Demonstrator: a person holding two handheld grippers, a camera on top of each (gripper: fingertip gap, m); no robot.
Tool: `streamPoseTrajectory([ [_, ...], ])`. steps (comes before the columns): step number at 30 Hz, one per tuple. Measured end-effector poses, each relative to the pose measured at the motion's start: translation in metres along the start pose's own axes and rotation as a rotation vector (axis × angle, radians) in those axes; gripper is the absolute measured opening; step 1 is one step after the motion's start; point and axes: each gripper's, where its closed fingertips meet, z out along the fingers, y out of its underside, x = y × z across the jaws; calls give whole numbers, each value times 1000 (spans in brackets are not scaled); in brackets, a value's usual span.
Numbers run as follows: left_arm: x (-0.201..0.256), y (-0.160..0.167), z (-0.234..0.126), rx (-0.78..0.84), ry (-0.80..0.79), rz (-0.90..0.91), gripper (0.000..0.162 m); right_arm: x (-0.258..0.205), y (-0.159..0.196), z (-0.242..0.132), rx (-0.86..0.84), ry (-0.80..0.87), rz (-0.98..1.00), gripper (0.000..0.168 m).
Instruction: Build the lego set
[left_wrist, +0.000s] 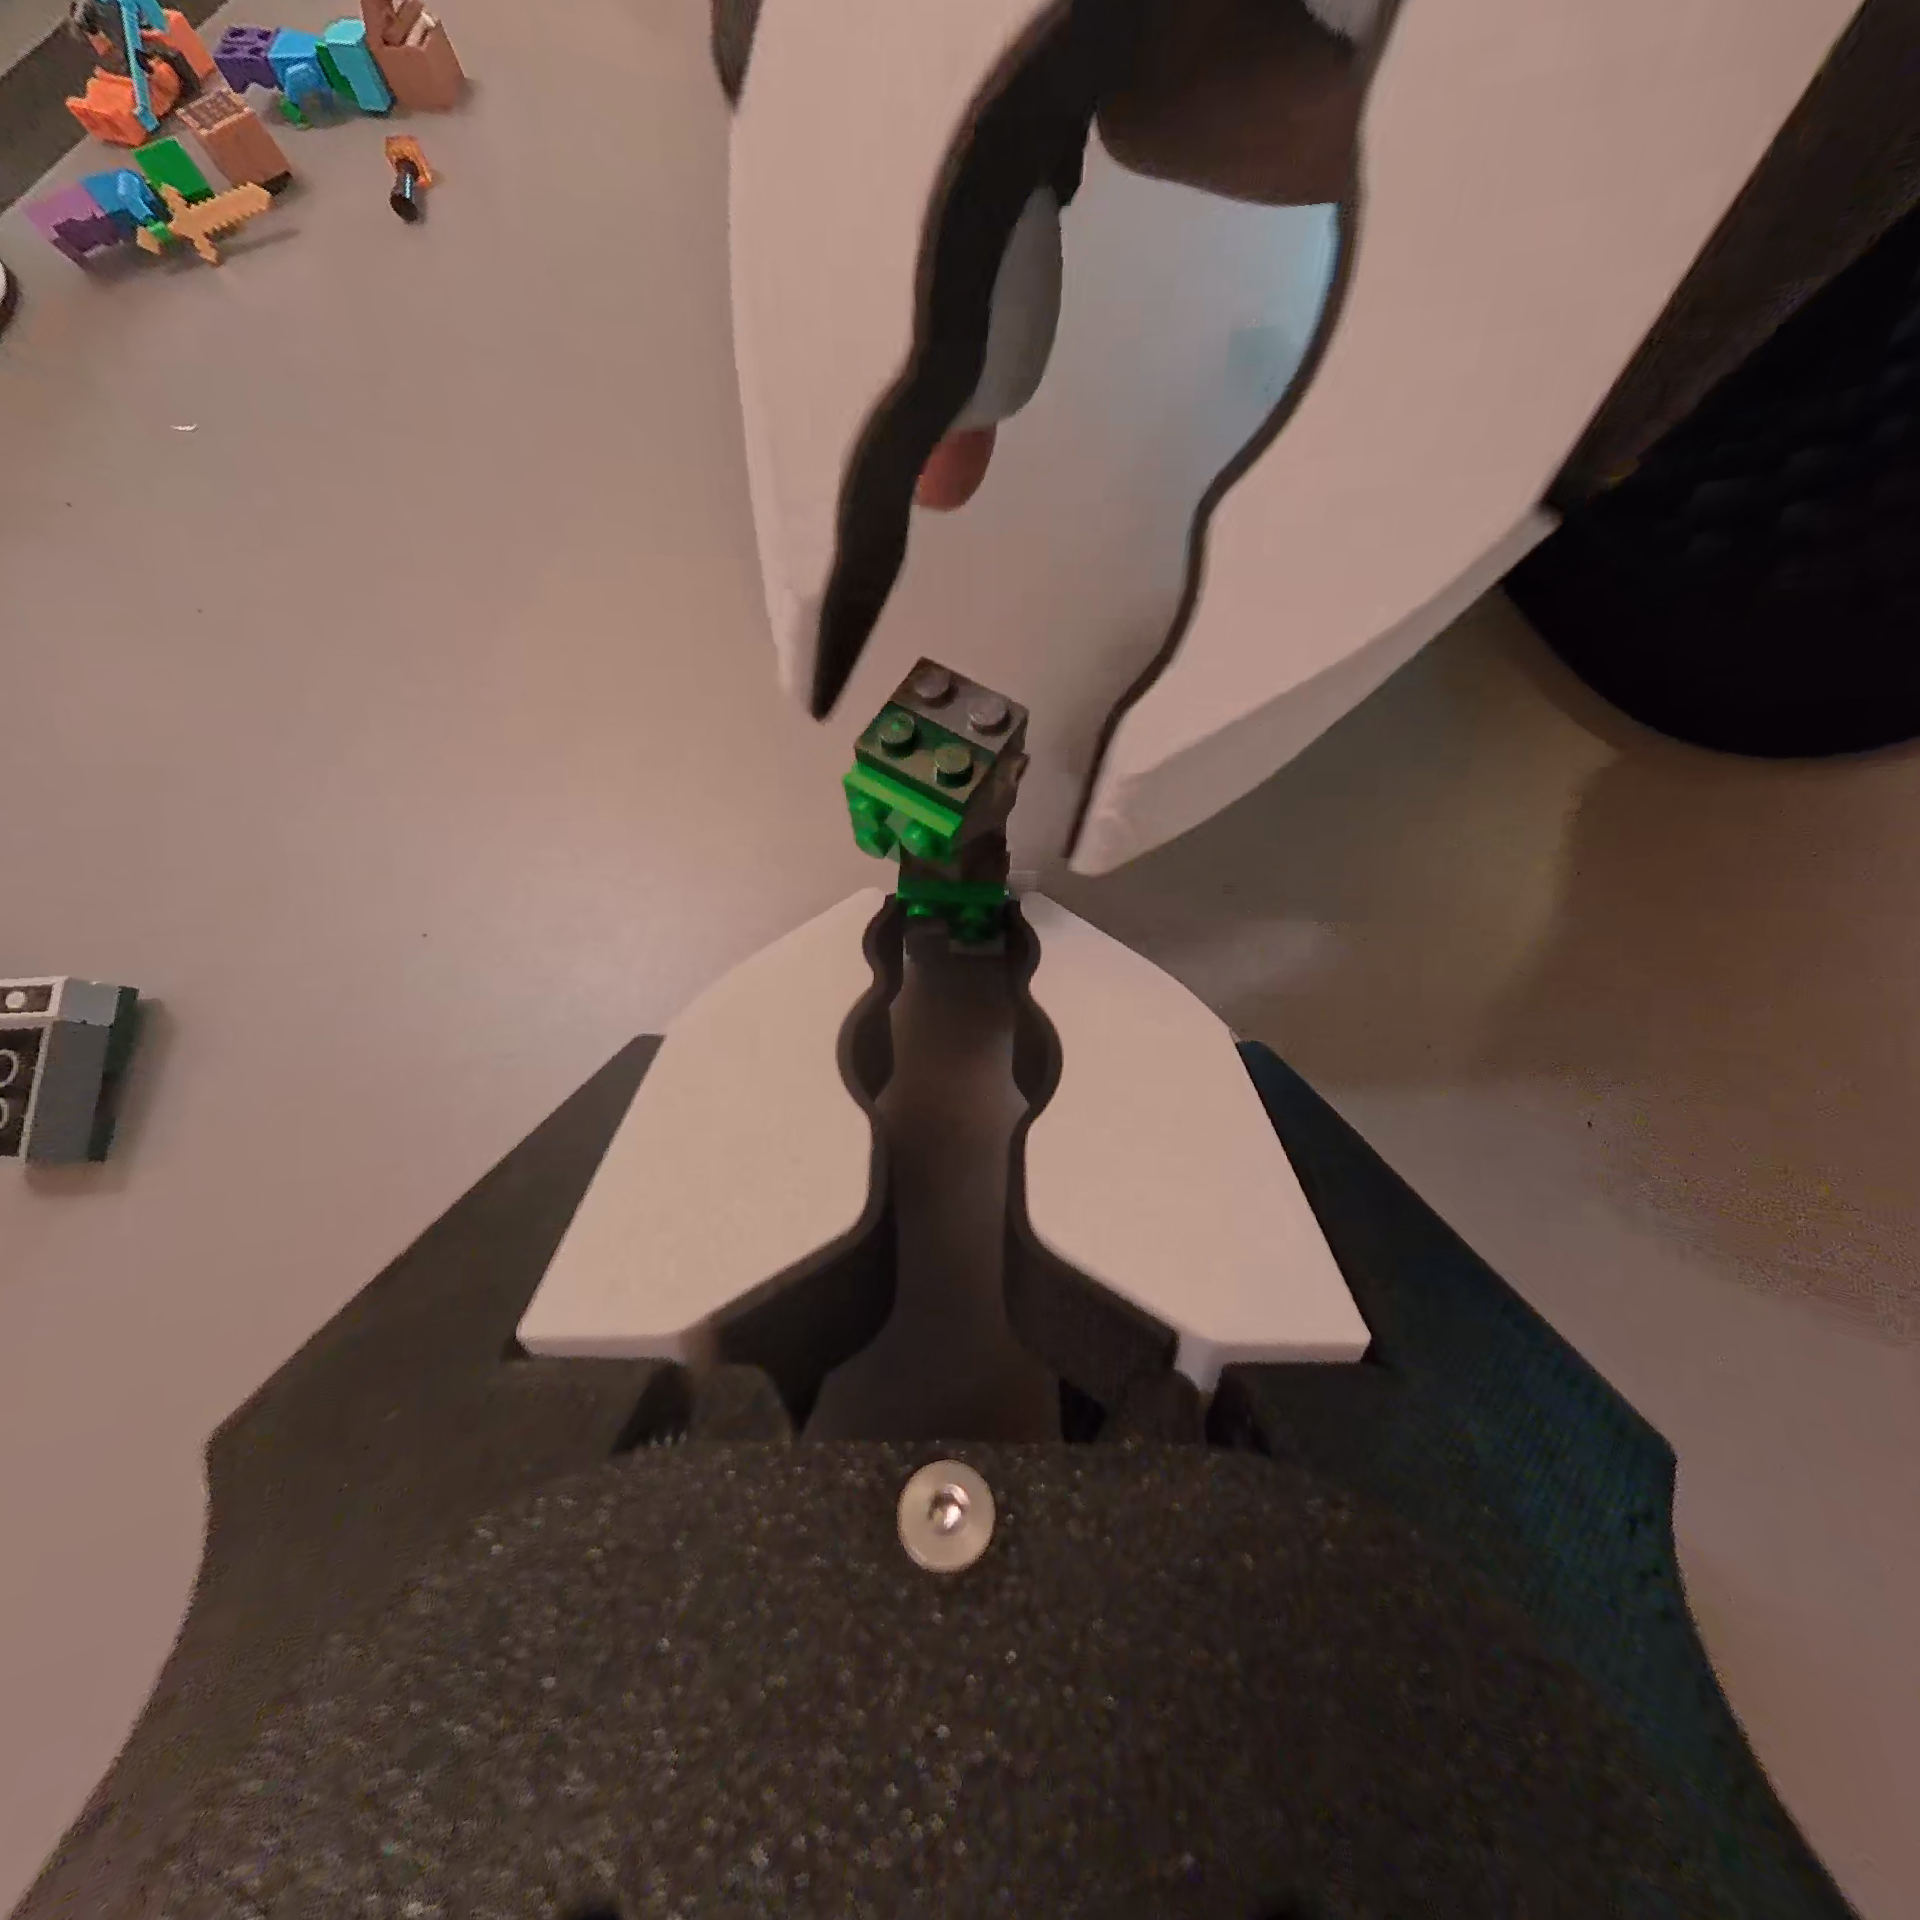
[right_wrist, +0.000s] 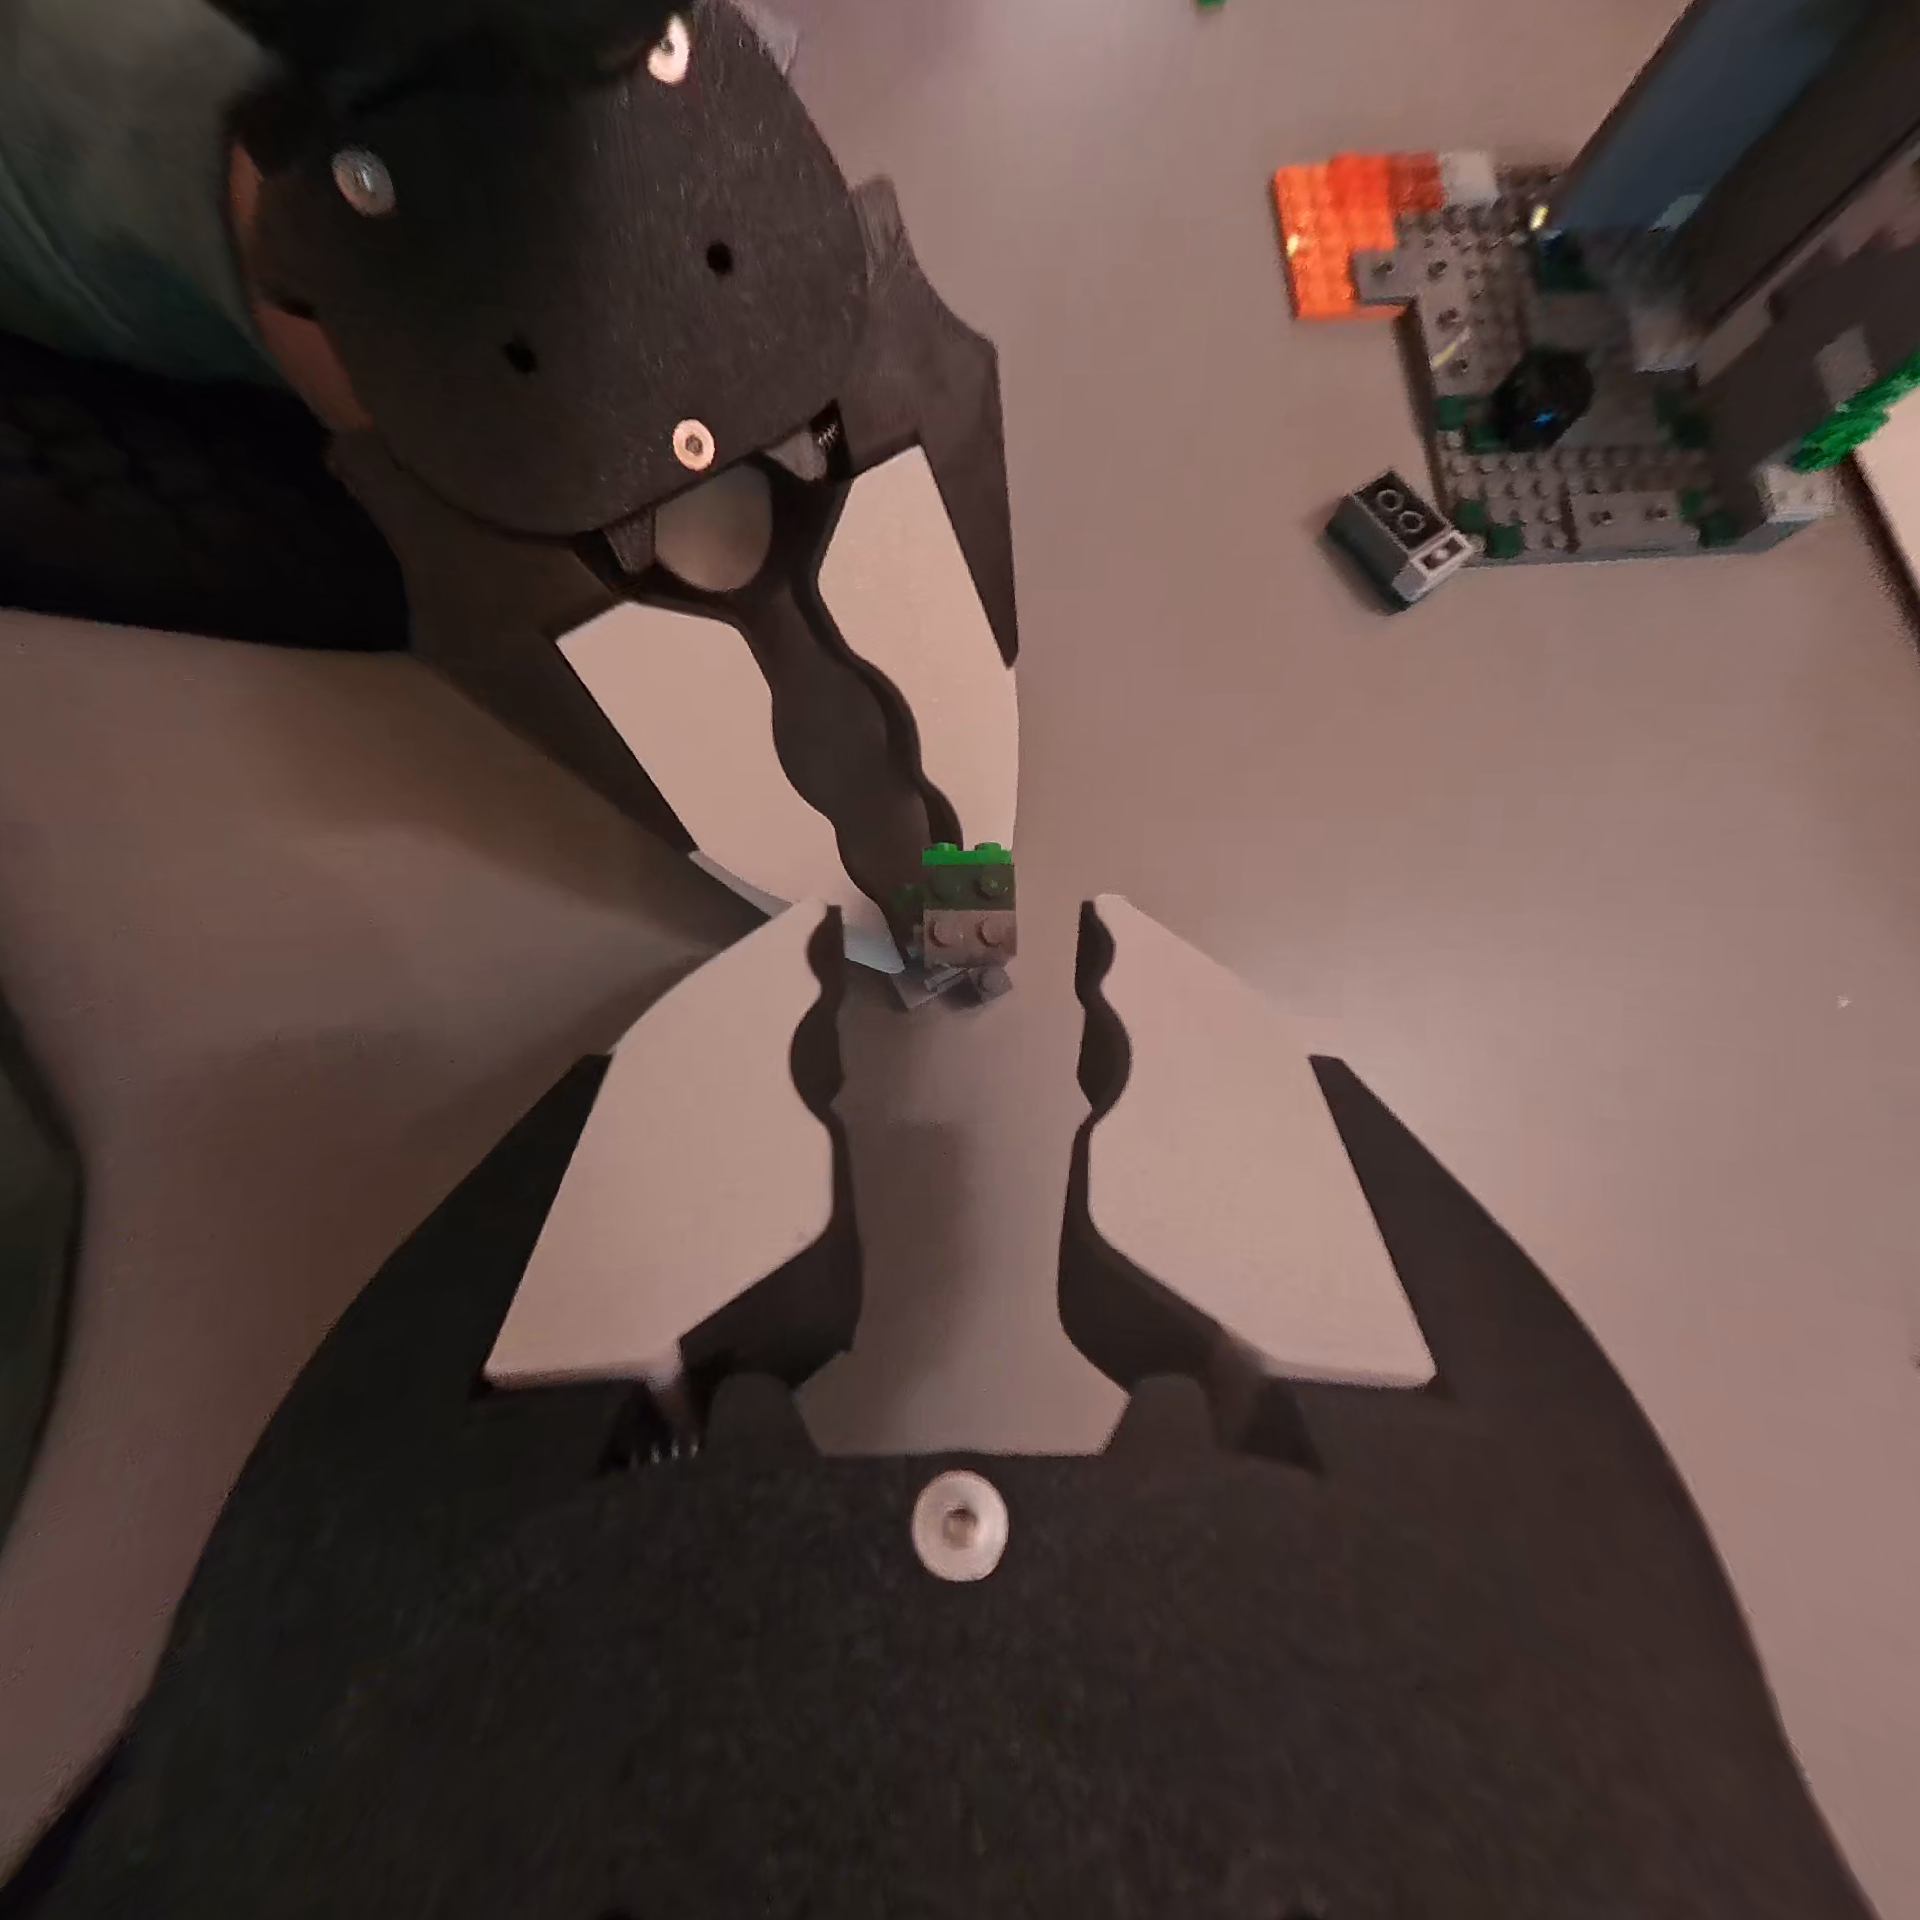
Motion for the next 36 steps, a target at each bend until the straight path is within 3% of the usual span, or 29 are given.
streamPoseTrajectory([
  [2, 0, 0, 0, 0, 1, 4, 18, 1, 2, 3, -39, -10, -104, 19],
  [7, 2, 0, 0, -1, 26, 12, 18, -3, -3, -8, -30, -205, -470, 18],
  [12, -1, 2, -2, -2, 25, 11, 18, -5, -1, 1, -63, -317, -448, 18],
  [22, -4, 3, -2, -6, 40, -32, 18, -2, -2, 8, -60, -314, -324, 18],
  [36, -5, 3, -3, -7, 59, -25, 18, -1, -2, 9, -56, -319, -434, 19],
])
